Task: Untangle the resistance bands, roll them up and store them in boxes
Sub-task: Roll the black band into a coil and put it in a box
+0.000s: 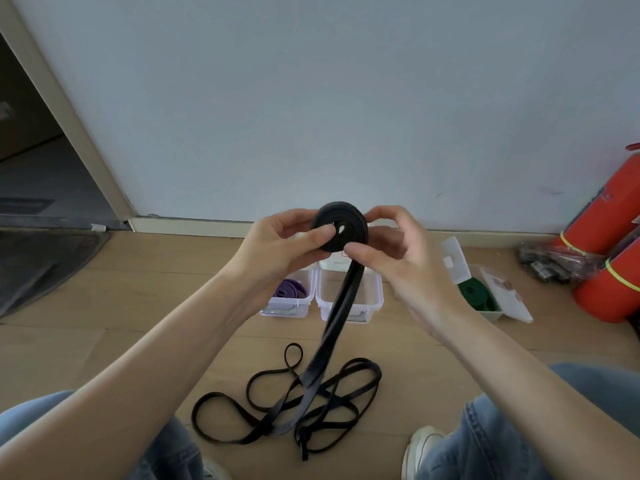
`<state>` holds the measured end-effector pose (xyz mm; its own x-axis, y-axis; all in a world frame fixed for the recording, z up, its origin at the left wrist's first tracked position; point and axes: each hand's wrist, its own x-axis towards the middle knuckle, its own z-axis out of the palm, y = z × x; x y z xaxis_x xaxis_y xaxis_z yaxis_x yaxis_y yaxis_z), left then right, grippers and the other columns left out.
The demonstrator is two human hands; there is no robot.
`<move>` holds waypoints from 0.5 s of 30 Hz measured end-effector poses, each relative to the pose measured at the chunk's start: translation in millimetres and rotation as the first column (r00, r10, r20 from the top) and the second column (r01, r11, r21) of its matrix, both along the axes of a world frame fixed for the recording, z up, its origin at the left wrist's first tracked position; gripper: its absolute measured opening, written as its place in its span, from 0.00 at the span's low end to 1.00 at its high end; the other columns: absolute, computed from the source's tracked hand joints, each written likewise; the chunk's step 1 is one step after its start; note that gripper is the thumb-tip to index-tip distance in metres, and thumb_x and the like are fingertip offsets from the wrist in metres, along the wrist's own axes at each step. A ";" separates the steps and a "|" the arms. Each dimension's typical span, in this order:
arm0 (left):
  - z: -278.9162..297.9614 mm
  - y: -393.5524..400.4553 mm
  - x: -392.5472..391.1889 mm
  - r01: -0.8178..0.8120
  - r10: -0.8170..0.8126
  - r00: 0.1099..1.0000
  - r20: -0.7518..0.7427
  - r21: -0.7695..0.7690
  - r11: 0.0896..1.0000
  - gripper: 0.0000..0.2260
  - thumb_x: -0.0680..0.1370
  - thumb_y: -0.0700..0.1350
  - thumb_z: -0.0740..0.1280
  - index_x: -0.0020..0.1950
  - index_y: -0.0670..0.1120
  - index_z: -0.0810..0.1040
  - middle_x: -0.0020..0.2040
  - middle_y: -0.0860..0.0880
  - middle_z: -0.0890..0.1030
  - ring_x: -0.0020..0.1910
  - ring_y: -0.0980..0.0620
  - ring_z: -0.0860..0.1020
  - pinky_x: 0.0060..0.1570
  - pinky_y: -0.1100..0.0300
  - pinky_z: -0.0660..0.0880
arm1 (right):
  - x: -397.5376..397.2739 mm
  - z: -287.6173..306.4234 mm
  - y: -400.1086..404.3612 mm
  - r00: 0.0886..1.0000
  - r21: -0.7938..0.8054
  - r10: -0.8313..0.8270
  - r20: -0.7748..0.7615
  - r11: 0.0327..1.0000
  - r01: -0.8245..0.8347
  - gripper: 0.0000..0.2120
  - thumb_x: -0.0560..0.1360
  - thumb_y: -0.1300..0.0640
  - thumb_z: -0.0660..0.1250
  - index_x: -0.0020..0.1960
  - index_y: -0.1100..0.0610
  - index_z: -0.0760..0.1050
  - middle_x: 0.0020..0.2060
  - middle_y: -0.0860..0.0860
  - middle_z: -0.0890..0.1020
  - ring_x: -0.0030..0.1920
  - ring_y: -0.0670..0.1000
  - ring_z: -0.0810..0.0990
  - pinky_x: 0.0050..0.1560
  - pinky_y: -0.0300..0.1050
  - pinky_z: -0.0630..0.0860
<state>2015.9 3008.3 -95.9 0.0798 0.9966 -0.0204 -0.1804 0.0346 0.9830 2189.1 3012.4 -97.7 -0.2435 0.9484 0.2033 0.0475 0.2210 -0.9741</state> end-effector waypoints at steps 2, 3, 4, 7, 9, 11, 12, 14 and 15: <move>0.2 -1.4 0.5 0.055 -0.056 0.996 -0.066 -0.027 0.998 0.11 0.68 0.40 0.72 0.50 0.43 0.80 0.50 0.45 0.83 0.46 0.52 0.83 0.44 0.65 0.78 | 2.9 2.1 2.4 0.996 0.065 -0.018 0.090 0.998 0.013 0.13 0.70 0.63 0.72 0.49 0.54 0.72 0.40 0.54 0.84 0.41 0.48 0.83 0.47 0.41 0.78; 0.1 -1.4 -1.5 0.077 -0.081 0.978 -0.191 -0.027 0.997 0.10 0.69 0.39 0.72 0.50 0.44 0.80 0.50 0.46 0.83 0.47 0.51 0.83 0.45 0.63 0.79 | 5.1 3.0 3.2 0.986 0.112 -0.016 0.164 0.994 -0.003 0.13 0.70 0.64 0.72 0.49 0.53 0.73 0.40 0.53 0.84 0.42 0.48 0.82 0.49 0.42 0.78; -0.6 -1.3 -3.6 0.102 -0.103 0.936 -0.337 -0.021 0.995 0.10 0.70 0.39 0.73 0.50 0.45 0.80 0.50 0.48 0.83 0.47 0.50 0.83 0.47 0.60 0.79 | 6.8 3.4 3.6 0.963 0.181 -0.015 0.268 0.983 -0.035 0.13 0.70 0.65 0.72 0.49 0.51 0.74 0.41 0.51 0.84 0.44 0.47 0.82 0.51 0.43 0.78; -1.3 -4.0 -1.3 0.156 -0.142 0.824 -0.548 -0.022 0.988 0.10 0.70 0.41 0.73 0.50 0.48 0.80 0.47 0.51 0.84 0.48 0.39 0.81 0.52 0.46 0.77 | 7.8 1.9 5.2 0.868 0.301 -0.024 0.497 0.942 -0.147 0.17 0.73 0.62 0.69 0.57 0.45 0.77 0.44 0.49 0.80 0.51 0.49 0.75 0.56 0.40 0.71; -1.3 -4.3 0.9 0.143 -0.126 0.832 -0.541 -0.010 0.990 0.10 0.70 0.42 0.74 0.50 0.49 0.81 0.46 0.49 0.84 0.48 0.38 0.81 0.51 0.47 0.78 | 6.6 3.4 5.1 0.880 0.261 0.032 0.473 0.949 -0.175 0.17 0.75 0.59 0.67 0.57 0.39 0.74 0.44 0.50 0.77 0.50 0.50 0.73 0.55 0.38 0.70; 0.7 -2.6 -2.7 0.138 -0.125 0.868 -0.481 -0.008 0.990 0.08 0.69 0.44 0.74 0.47 0.52 0.82 0.45 0.50 0.84 0.44 0.48 0.83 0.45 0.59 0.80 | 6.6 5.7 3.5 0.917 0.227 0.060 0.394 0.961 -0.160 0.16 0.75 0.59 0.66 0.55 0.39 0.74 0.45 0.53 0.78 0.50 0.51 0.76 0.55 0.46 0.74; 1.9 -1.8 -5.1 0.144 -0.133 0.882 -0.451 -0.011 0.990 0.07 0.69 0.44 0.74 0.45 0.52 0.82 0.44 0.50 0.84 0.43 0.52 0.83 0.42 0.63 0.79 | 7.0 7.5 2.3 0.924 0.230 0.058 0.377 0.961 -0.154 0.15 0.75 0.58 0.67 0.55 0.40 0.75 0.45 0.53 0.79 0.50 0.50 0.77 0.55 0.48 0.75; 2.8 -2.3 -8.2 0.162 -0.152 0.889 -0.431 -0.013 0.987 0.05 0.69 0.44 0.74 0.43 0.49 0.82 0.41 0.52 0.83 0.41 0.55 0.83 0.39 0.69 0.76 | 7.4 9.5 1.0 0.935 0.222 0.060 0.348 0.964 -0.144 0.13 0.73 0.56 0.68 0.55 0.42 0.76 0.46 0.50 0.81 0.50 0.46 0.79 0.53 0.45 0.76; 3.4 -2.6 -7.8 0.164 -0.151 0.894 -0.421 -0.004 0.986 0.04 0.69 0.43 0.74 0.42 0.48 0.81 0.40 0.52 0.83 0.40 0.56 0.83 0.38 0.71 0.75 | 7.9 10.1 1.3 0.950 0.190 0.063 0.307 0.974 -0.126 0.13 0.71 0.54 0.69 0.55 0.43 0.76 0.45 0.47 0.83 0.48 0.44 0.80 0.50 0.40 0.76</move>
<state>2008.1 3005.7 -92.4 0.2268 0.9723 -0.0565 0.2532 -0.0029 0.9674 2196.9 3013.7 -87.6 -0.4092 0.8636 0.2947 0.2968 0.4314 -0.8519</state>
